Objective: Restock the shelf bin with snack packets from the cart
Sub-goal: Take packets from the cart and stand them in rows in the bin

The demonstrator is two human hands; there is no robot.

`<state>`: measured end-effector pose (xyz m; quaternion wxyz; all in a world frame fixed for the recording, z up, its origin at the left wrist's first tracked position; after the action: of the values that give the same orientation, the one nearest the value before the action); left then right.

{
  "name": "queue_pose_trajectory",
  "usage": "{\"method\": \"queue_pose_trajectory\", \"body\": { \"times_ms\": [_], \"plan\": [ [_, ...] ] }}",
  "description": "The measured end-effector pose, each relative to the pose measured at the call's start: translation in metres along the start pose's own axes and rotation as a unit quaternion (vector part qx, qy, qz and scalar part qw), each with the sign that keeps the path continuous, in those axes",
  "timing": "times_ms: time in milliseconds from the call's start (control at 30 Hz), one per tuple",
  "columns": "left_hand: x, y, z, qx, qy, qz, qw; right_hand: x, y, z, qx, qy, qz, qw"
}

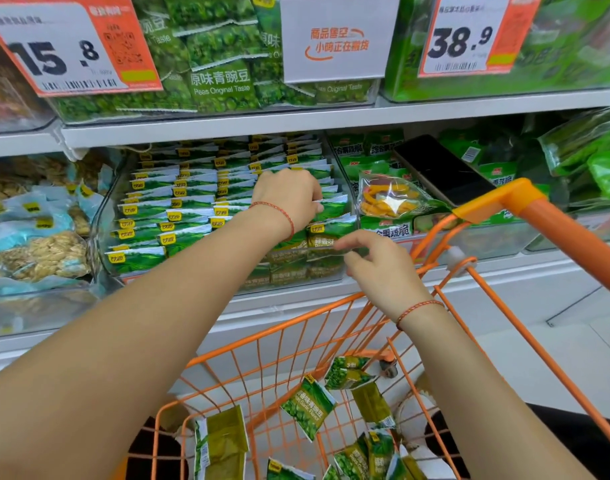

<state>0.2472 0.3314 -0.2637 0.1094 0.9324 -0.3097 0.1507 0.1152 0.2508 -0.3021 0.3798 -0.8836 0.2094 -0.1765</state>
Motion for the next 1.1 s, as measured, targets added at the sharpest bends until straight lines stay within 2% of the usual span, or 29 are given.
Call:
{"method": "queue_pose_trajectory", "body": {
  "times_ms": [100, 300, 367, 500, 600, 667, 733, 800, 833, 900, 933, 1000, 1100],
  "plan": [
    [0.003, 0.003, 0.005, 0.034, -0.009, 0.018, 0.999, 0.002, -0.001, 0.001, 0.005, 0.005, 0.0, 1.0],
    [0.008, 0.001, 0.008, 0.02, -0.065, 0.032, 0.997, 0.002, -0.002, 0.008, 0.013, 0.01, -0.01, 1.0],
    [0.006, -0.001, 0.006, -0.01, -0.057, 0.02, 0.998, 0.002, -0.002, 0.008, 0.009, 0.015, -0.018, 1.0],
    [-0.02, -0.008, -0.013, -0.116, 0.075, -0.015, 0.99, -0.003, -0.003, 0.011, -0.01, -0.017, -0.031, 0.999],
    [-0.066, -0.005, -0.048, -0.176, 0.186, 0.038, 0.966, -0.012, -0.015, 0.0, 0.009, -0.007, -0.057, 0.998],
    [-0.108, 0.003, -0.062, -0.23, 0.188, 0.064, 0.953, -0.02, -0.024, -0.005, 0.029, -0.023, -0.058, 0.998],
    [-0.151, 0.015, -0.058, -0.244, 0.09, 0.057, 0.964, -0.037, -0.031, -0.002, 0.038, -0.125, -0.021, 0.991],
    [-0.185, 0.029, -0.042, -0.144, -0.117, 0.082, 0.979, -0.065, -0.023, 0.001, -0.049, -0.275, 0.033, 0.96],
    [-0.202, 0.031, -0.028, -0.09, -0.233, 0.088, 0.964, -0.076, -0.008, 0.001, -0.132, -0.318, 0.066, 0.936],
    [-0.234, 0.032, -0.004, 0.014, -0.437, 0.091, 0.895, -0.096, 0.017, 0.005, -0.295, -0.36, 0.071, 0.882],
    [-0.245, 0.037, 0.01, 0.05, -0.478, 0.123, 0.868, -0.106, 0.024, 0.013, -0.342, -0.393, 0.04, 0.853],
    [-0.257, 0.049, 0.04, 0.078, -0.498, 0.181, 0.844, -0.121, 0.047, 0.03, -0.424, -0.447, 0.037, 0.787],
    [-0.269, 0.061, 0.094, 0.009, -0.495, 0.146, 0.856, -0.135, 0.074, 0.041, -0.498, -0.504, 0.025, 0.705]
  ]
}}
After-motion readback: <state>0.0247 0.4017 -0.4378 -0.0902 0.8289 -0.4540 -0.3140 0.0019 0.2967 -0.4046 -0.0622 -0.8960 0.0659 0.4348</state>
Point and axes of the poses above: each hand's wrist, its own x-axis towards the middle knuckle, its own z-axis out of the palm, y = z × x, the point moved 5 cm from there along x, towards the middle knuckle, and after that the axes turned 13 degrees about y, right-handed, at the moved point
